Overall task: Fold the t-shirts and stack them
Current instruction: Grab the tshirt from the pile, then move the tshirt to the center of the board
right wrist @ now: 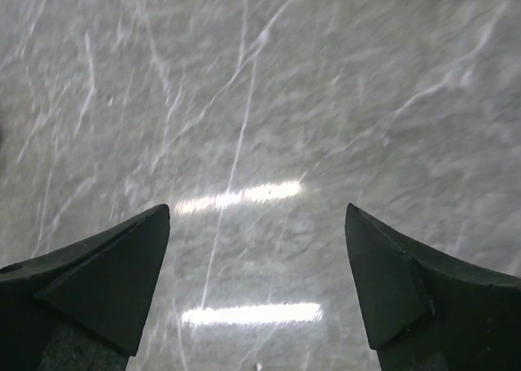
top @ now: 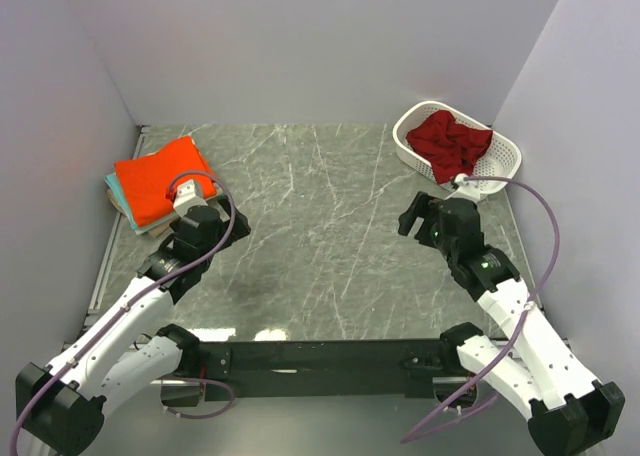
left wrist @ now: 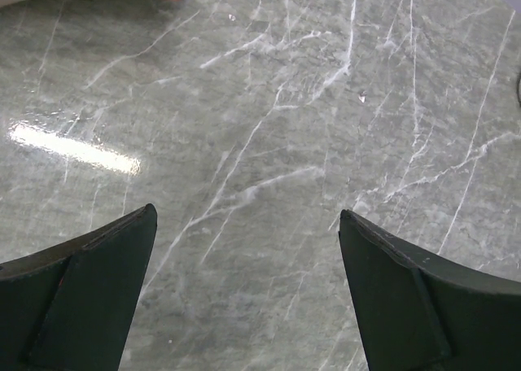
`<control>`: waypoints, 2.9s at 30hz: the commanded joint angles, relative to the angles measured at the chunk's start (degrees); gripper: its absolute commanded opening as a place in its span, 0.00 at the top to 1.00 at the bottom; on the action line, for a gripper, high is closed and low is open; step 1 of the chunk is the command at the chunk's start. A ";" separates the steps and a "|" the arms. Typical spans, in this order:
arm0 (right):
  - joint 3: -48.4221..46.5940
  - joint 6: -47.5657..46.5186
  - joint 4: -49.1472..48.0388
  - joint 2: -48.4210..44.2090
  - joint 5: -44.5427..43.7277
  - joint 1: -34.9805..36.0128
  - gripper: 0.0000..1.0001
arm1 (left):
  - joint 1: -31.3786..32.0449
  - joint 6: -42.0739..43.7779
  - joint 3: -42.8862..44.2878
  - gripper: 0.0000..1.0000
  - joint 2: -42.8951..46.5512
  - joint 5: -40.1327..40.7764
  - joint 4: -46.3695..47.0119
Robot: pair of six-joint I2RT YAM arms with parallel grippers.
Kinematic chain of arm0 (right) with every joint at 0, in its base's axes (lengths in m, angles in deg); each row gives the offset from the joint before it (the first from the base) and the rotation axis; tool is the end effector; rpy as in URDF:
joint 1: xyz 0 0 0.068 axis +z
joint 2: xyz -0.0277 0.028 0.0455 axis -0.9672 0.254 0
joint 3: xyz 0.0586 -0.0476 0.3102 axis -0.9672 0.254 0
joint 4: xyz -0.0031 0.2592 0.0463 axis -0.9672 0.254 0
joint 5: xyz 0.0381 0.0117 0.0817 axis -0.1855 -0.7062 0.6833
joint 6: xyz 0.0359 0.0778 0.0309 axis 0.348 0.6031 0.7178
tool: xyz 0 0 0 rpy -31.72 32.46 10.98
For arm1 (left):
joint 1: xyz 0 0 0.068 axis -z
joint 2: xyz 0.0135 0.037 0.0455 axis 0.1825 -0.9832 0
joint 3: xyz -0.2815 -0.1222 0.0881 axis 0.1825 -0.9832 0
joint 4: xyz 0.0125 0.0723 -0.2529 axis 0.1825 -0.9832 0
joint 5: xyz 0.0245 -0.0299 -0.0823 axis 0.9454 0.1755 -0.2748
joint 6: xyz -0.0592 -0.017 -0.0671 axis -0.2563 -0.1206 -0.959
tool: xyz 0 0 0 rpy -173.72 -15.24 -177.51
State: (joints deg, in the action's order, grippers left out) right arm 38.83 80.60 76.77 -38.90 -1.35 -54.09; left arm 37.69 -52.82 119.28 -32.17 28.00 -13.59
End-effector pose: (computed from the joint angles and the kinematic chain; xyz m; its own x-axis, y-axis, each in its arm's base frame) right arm 0.1779 0.0510 0.3055 -0.4948 0.3318 -0.8032 0.0694 0.9364 0.3441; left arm 0.1869 -0.0588 0.2803 -0.4173 -0.5132 -0.7499 -0.2574 0.8582 -0.4441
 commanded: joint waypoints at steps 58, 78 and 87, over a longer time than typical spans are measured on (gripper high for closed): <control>-76.91 -13.94 8.45 80.60 -1.35 -29.63 1.00 | -0.11 -10.49 -1.22 0.01 24.58 9.26 -18.54; -71.53 -15.77 -3.52 41.66 1.99 -15.69 1.00 | -0.11 -5.66 -2.54 0.01 21.42 4.25 -13.53; -80.85 -17.54 -6.23 36.99 4.00 -0.20 1.00 | -0.11 -4.25 -3.50 0.01 20.98 2.05 -11.51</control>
State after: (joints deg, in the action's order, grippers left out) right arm -37.12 64.25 76.66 2.70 0.94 -57.37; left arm 37.71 -58.85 116.33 -11.21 31.69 -28.14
